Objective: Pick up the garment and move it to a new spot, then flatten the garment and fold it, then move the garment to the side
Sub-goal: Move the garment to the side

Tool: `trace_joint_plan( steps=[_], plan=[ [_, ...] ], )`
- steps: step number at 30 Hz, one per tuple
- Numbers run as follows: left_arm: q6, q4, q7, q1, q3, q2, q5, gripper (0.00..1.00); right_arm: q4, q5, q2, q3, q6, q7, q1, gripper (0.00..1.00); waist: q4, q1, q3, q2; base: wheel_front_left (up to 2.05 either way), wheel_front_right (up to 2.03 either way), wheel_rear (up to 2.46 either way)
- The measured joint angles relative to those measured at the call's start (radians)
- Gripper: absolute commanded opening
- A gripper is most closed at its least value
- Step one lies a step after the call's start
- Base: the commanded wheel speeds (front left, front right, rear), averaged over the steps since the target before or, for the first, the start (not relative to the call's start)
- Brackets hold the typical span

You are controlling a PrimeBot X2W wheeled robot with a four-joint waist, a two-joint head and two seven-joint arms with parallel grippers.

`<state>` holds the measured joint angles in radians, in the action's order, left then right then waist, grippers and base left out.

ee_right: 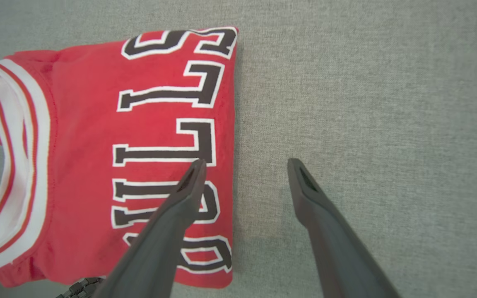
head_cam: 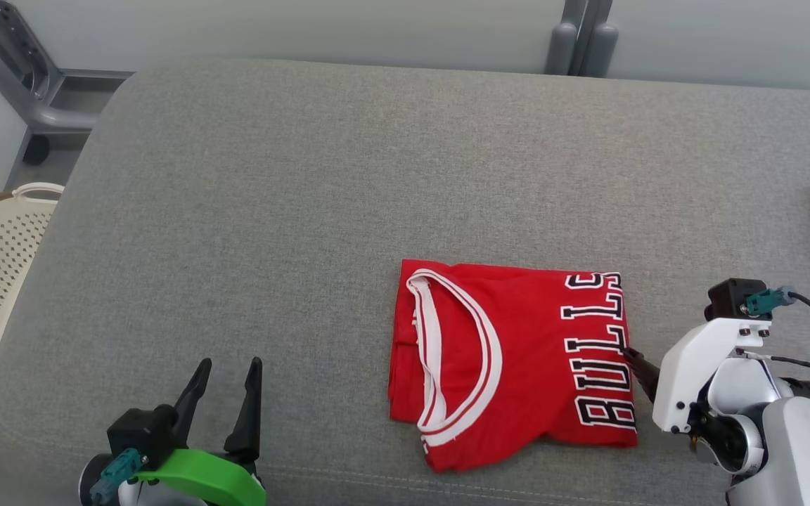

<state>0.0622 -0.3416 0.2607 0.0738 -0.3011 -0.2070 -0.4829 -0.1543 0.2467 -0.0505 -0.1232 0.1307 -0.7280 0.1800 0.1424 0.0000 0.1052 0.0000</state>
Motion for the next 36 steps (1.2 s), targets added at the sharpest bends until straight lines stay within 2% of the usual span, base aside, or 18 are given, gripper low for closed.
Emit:
trace_joint_plan(
  steps=[7,16,17,18,19,28,36],
  plan=[
    [0.000,-0.004,0.000,0.019,-0.004,-0.002,0.000,1.00,-0.102,0.051,0.001,0.022,0.000,0.035,0.052,1.00,0.016,0.0000,0.035,0.0000,0.00,0.00,0.00],
    [0.000,-0.015,0.000,0.035,-0.007,-0.002,0.000,1.00,-0.186,0.045,-0.002,0.028,0.000,0.010,0.093,1.00,0.032,0.0000,0.051,0.0000,0.00,0.00,0.00],
    [0.000,-0.016,0.000,0.035,-0.007,-0.002,0.000,1.00,-0.192,0.041,-0.002,0.027,0.000,0.005,0.096,0.84,0.033,0.0000,0.052,0.0000,0.00,0.00,0.00],
    [0.000,-0.016,0.000,0.035,-0.007,-0.002,0.000,1.00,-0.192,0.041,-0.002,0.027,0.000,0.005,0.096,0.49,0.033,0.0000,0.052,0.0000,0.00,0.00,0.00],
    [0.000,-0.016,0.000,0.035,-0.007,-0.002,0.000,1.00,-0.197,0.041,-0.002,0.024,0.000,0.001,0.099,0.00,0.033,0.0000,0.052,0.0000,0.00,0.00,0.00],
    [0.000,-0.022,0.000,0.040,-0.003,-0.001,-0.001,1.00,-0.213,-0.015,0.002,0.008,0.001,0.022,0.136,0.00,0.034,0.0000,0.051,0.0000,0.00,0.00,0.00],
    [0.001,-0.016,0.000,0.040,0.000,0.004,0.001,1.00,-0.195,-0.108,0.002,0.011,0.001,0.026,0.235,0.00,0.008,0.0000,0.039,0.0000,0.00,0.00,0.00]
  ],
)
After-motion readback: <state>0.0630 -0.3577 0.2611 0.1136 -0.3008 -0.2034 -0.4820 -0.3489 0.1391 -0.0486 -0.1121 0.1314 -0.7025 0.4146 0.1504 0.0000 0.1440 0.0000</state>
